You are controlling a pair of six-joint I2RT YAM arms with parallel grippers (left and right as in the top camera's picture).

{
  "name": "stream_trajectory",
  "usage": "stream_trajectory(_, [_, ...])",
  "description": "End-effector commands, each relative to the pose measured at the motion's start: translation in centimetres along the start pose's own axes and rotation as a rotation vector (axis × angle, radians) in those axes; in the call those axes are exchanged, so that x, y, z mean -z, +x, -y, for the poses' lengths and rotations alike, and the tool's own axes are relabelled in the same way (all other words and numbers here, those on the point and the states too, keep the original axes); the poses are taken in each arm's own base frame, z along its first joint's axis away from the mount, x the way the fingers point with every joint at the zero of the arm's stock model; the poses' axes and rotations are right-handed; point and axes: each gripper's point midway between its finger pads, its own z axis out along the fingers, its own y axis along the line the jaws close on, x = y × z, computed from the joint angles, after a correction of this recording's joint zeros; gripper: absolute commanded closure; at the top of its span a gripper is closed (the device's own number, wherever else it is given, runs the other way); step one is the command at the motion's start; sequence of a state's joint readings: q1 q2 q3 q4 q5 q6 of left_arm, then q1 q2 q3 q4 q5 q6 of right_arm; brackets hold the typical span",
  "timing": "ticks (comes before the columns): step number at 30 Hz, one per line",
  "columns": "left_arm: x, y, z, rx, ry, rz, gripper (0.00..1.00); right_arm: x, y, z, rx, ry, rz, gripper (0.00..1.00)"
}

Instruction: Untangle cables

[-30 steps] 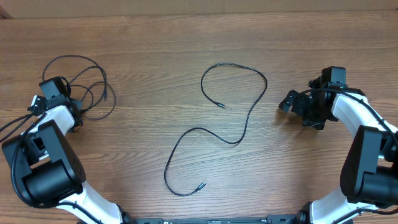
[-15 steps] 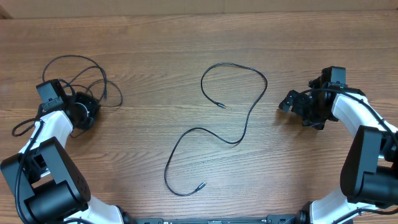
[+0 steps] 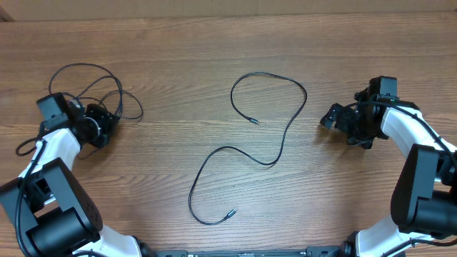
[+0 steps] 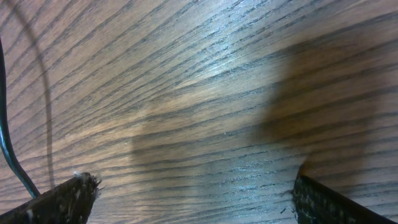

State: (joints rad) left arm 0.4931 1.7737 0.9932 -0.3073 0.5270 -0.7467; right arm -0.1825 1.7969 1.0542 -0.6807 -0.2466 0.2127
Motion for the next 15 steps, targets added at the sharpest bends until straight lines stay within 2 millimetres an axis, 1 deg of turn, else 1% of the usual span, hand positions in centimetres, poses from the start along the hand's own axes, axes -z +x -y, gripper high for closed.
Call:
stream_trajectory(1, [1.5,-1.6,-1.3,0.006,-0.012,0.049,0.96,0.5,-0.3,0.0,0.003,0.005,0.024,0.0])
stream_trajectory(6, [3.0,-3.2,-3.9,0.097,-0.038,0.076,0.96,0.6,-0.3,0.0,0.003,0.005,0.024,0.0])
stream_trajectory(7, [3.3,-3.5,-4.3,0.111,-0.041,0.081,0.94,0.6,-0.3,0.0,0.003,0.005,0.024,0.0])
stream_trajectory(9, [3.6,-3.8,-4.7,0.125,-0.043,0.088,0.87,0.6,-0.3,0.0,0.004,0.005,0.024,0.0])
stream_trajectory(10, [3.6,-3.9,-4.8,0.128,-0.043,0.091,0.76,0.5,-0.3,0.0,0.003,0.005,0.024,0.0])
stream_trajectory(11, [3.6,-3.8,-4.8,0.127,-0.04,0.089,0.61,0.6,-0.3,0.0,0.004,0.005,0.024,0.0])
stream_trajectory(12, [3.6,-3.8,-4.7,0.127,-0.038,0.087,0.51,0.5,-0.3,0.0,0.003,0.005,0.024,0.0])
stream_trajectory(13, [3.6,-3.8,-4.6,0.126,-0.034,0.084,0.46,0.6,-0.3,0.0,0.003,0.005,0.024,0.0])
stream_trajectory(15, [3.6,-3.6,-4.5,0.124,-0.027,0.077,0.4,0.5,-0.3,0.0,0.003,0.005,0.024,0.0])
